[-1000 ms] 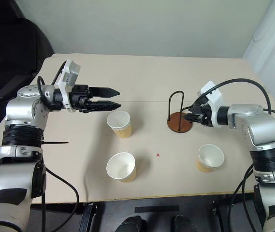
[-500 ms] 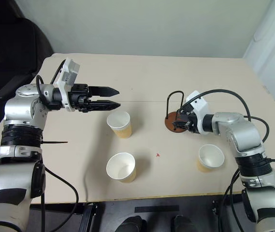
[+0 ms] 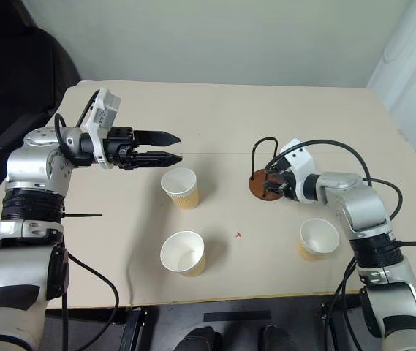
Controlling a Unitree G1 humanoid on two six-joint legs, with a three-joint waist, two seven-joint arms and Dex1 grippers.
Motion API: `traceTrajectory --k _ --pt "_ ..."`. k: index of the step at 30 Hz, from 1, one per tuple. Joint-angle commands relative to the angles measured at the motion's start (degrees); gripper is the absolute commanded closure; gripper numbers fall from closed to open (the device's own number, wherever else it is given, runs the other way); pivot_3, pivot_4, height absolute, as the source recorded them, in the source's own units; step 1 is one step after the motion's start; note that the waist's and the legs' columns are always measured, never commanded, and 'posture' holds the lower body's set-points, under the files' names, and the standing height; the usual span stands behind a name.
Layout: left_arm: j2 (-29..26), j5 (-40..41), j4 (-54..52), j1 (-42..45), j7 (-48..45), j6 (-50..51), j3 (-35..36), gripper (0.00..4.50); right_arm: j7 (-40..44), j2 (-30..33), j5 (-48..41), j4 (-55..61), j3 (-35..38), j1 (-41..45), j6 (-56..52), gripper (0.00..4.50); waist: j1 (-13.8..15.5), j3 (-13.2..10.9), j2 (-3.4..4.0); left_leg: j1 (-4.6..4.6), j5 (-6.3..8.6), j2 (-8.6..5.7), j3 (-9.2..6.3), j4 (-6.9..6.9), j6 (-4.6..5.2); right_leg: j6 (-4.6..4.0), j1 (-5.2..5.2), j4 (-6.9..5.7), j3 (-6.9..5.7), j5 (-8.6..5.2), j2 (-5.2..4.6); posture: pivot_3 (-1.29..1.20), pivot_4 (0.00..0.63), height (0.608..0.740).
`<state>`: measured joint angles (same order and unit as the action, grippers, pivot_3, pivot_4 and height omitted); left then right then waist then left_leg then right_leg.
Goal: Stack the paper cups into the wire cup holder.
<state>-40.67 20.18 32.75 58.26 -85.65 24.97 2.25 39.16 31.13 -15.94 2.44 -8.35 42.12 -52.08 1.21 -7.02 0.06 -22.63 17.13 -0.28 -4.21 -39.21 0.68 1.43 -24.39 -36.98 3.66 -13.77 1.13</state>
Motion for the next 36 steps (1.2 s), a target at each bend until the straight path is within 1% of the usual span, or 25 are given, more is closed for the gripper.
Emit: traceTrajectory --k 1,6,7,8,10,12,15,20,24,29,32,36 --pt "-0.82 0.39 -0.56 1.41 0.30 -0.72 0.83 1.13 -1.87 -0.70 0.61 0.54 1.52 1.42 0.54 2.53 0.01 0.00 0.00 0.00 0.00 0.00 0.00 0.00 0.00 0.00 0.00 0.00 0.00 0.00 0.00 0.00 0.150 0.740" --pt "-0.80 0.37 -0.45 1.15 0.38 -0.80 0.84 1.13 -3.40 -1.74 0.83 0.75 1.62 1.51 0.06 2.53 0.01 0.00 0.00 -0.01 0.00 0.00 0.00 0.00 0.00 0.00 0.00 0.02 0.00 0.00 0.00 0.00 0.150 0.740" --pt "-0.81 0.36 -0.43 1.11 0.39 -0.81 0.84 1.11 -3.58 -1.79 0.81 0.82 1.56 1.49 0.02 2.91 0.00 0.00 0.00 -0.01 0.00 0.00 0.00 0.01 0.00 0.00 0.00 0.02 0.00 0.00 0.00 0.00 0.150 0.740" --pt "-0.84 0.38 -0.44 1.07 0.39 -0.78 0.85 1.11 -3.64 -1.76 0.76 0.93 1.50 1.48 -0.10 3.09 -0.01 0.00 0.00 -0.01 0.00 0.00 0.00 0.01 0.00 0.00 -0.01 0.02 0.00 0.00 0.00 0.00 0.150 0.740" --pt "-0.87 0.39 -0.43 1.00 0.39 -0.79 0.85 1.11 -3.47 -1.50 0.64 1.14 1.39 1.48 -0.37 3.72 0.00 0.00 0.00 -0.01 0.00 0.00 0.00 0.02 0.00 0.00 -0.01 0.02 0.00 0.00 0.00 0.00 0.150 0.740" --pt "-0.88 0.38 -0.31 1.00 0.42 -0.84 0.86 1.11 -2.99 -1.04 0.38 1.27 1.51 1.55 -0.71 4.47 0.00 0.00 0.00 -0.01 0.00 0.00 0.00 0.02 0.00 0.00 -0.01 0.02 0.00 0.00 0.00 0.00 0.150 0.740" --pt "-1.02 0.39 -0.30 0.89 0.36 -0.80 0.84 1.11 -1.55 0.23 -0.37 1.46 2.04 1.80 -1.18 4.47 0.03 0.00 0.00 -0.01 0.00 0.00 0.00 0.01 0.00 0.00 0.00 0.02 0.00 0.00 -0.01 0.00 0.150 0.740" --pt "-1.38 0.37 0.07 0.88 -0.02 -0.76 0.70 1.11 2.58 4.29 -1.16 1.39 2.29 2.08 -0.23 4.47 0.05 0.00 0.00 -0.05 0.00 0.00 0.00 0.02 0.00 0.00 -0.01 0.04 0.00 0.00 -0.01 0.00 0.150 0.740" --pt "-2.58 0.60 -0.60 0.25 -2.96 0.60 -0.38 1.11 10.69 10.26 -3.58 3.90 3.17 1.50 3.01 4.47 0.07 0.00 0.00 -0.17 0.00 0.00 0.00 0.04 -0.01 0.00 -0.11 0.04 0.00 0.00 -0.01 0.00 0.150 0.740" --pt "-3.46 0.80 -2.04 -0.57 -5.94 1.00 -1.40 1.11 16.67 14.13 -5.88 5.94 3.37 1.60 4.63 4.47 -0.08 0.00 0.00 -0.27 0.00 0.00 0.02 0.04 -0.01 0.00 -0.21 0.03 0.01 0.00 -0.01 0.00 0.150 0.740" --pt "-3.65 3.07 -4.42 -1.05 -6.77 2.81 -1.80 1.11 20.27 15.75 -7.78 8.41 3.21 1.89 4.93 4.47 -0.08 0.00 0.00 -0.30 0.00 0.00 0.02 0.01 -0.01 0.00 -0.23 0.02 0.01 0.00 -0.01 0.00 0.150 0.740" --pt "-6.36 7.71 -10.66 -3.21 -6.85 5.16 -6.53 1.11 24.45 17.70 -9.64 12.41 2.14 2.16 4.87 4.47 -0.12 0.00 0.00 -0.31 0.00 0.00 0.02 0.00 -0.01 0.00 -0.22 0.02 0.01 0.00 -0.01 0.00 0.150 0.740"
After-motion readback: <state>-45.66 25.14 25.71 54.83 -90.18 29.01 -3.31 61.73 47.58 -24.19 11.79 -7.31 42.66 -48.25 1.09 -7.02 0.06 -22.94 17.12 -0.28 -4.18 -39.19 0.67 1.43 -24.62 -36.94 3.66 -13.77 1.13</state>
